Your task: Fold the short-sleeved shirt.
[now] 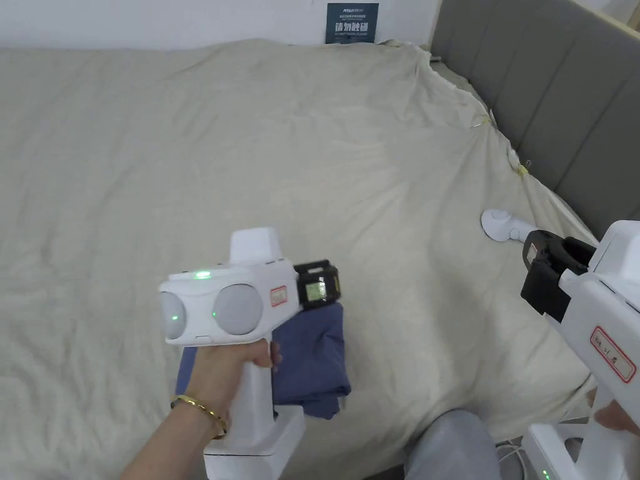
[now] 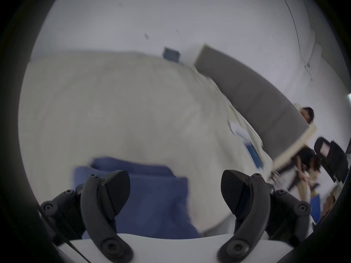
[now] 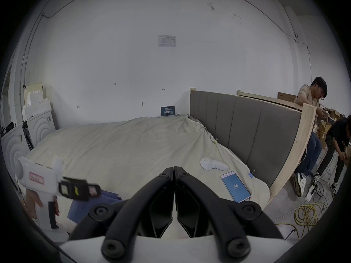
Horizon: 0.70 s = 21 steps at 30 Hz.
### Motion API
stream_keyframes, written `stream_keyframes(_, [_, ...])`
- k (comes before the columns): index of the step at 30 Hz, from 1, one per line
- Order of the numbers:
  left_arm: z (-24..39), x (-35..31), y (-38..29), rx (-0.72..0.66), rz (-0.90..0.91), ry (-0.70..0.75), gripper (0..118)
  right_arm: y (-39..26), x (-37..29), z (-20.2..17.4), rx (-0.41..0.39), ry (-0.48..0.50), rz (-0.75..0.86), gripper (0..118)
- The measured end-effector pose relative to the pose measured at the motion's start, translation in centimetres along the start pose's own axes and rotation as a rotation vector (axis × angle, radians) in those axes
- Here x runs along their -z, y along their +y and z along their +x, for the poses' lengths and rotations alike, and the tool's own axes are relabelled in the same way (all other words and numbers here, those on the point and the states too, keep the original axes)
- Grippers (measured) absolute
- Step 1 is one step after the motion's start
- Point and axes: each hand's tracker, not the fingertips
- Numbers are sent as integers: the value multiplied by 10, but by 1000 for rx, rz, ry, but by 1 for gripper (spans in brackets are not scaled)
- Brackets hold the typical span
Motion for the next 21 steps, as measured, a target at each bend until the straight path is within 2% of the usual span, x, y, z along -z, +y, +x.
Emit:
stream_keyframes(1, [-4, -7, 1, 30, 49, 61, 97, -1, 1, -1, 3, 3, -2, 0])
stream_keyframes(3, [-8, -12, -6, 128, 92, 176, 70, -1, 3, -5, 8, 10, -5, 0])
stream_keyframes(4, [-9, -11, -12, 177, 92, 218, 41, -1, 3, -6, 8, 14, -7, 0])
stream_keyframes(5, [-8, -7, -18, 209, 76, 227, 22, -1, 4, -8, 8, 16, -7, 0])
stream_keyframes(8, [-6, 5, -42, 210, 11, 162, 0, 0, 4, -11, 3, 28, -8, 0])
stream_keyframes(10, [1, 18, -60, 224, -32, 151, 0, 0, 4, -12, 3, 32, -7, 0])
stream_keyframes(13, [22, 37, -89, 320, -98, 111, 0, 1, 2, -11, 3, 31, -7, 0])
stream_keyframes(16, [41, 55, -114, 404, -162, -1, 0, 1, -1, -8, 1, 20, -9, 0])
stream_keyframes(19, [57, 72, -129, 511, -186, 44, 0, 2, -7, -3, 7, 2, -9, 0])
stream_keyframes(21, [64, 73, -127, 507, -173, 48, 0, 2, -12, 1, 14, -10, -7, 0])
